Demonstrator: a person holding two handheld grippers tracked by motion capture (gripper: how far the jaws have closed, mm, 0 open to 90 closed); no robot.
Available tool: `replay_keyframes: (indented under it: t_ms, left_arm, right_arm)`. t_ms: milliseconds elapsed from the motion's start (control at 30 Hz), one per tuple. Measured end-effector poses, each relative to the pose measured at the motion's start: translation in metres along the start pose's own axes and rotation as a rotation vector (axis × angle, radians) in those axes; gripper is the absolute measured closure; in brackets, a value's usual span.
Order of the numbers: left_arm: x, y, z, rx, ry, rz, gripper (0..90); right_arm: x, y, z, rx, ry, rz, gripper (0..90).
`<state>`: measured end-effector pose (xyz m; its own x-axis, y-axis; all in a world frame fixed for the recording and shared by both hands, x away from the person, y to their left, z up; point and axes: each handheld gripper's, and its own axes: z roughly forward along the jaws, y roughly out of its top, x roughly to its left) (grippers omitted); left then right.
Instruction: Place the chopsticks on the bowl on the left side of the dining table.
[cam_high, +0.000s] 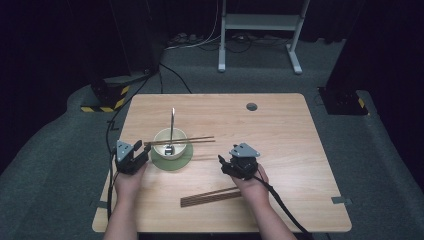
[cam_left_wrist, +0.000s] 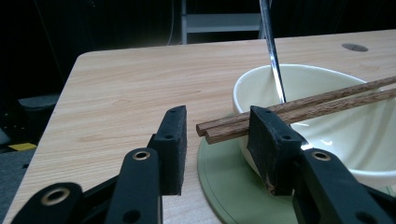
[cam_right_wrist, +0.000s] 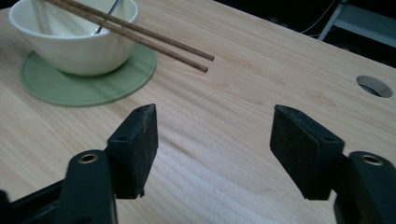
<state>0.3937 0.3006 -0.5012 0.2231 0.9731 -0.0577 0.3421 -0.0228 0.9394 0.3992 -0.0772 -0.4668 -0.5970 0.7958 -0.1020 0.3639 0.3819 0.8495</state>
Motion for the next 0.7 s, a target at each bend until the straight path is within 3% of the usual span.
replay_keyframes:
  t_ms: [100, 333, 567, 633, 700]
  left_arm:
    - [0.001, 0.001, 0.002, -0.003, -0.015, 0.013, 57.8]
    - [0.0, 0.003, 0.001, -0.012, -0.033, 0.016, 57.6]
    - [0.0, 0.003, 0.001, -0.011, -0.038, 0.011, 57.5]
    - [-0.001, 0.003, 0.0, -0.015, -0.046, -0.007, 58.0]
    - [0.0, 0.003, 0.0, -0.018, -0.043, 0.006, 58.1]
  right_arm:
    - [0.004, 0.004, 0.015, 0.009, -0.007, 0.029, 39.7]
    - [0.009, 0.013, 0.05, 0.026, -0.013, 0.048, 49.0]
    - [0.008, 0.022, 0.066, 0.022, -0.016, 0.061, 52.2]
    - [0.008, 0.023, 0.069, 0.029, -0.015, 0.053, 51.8]
    - [0.008, 0.024, 0.071, 0.029, -0.011, 0.046, 51.8]
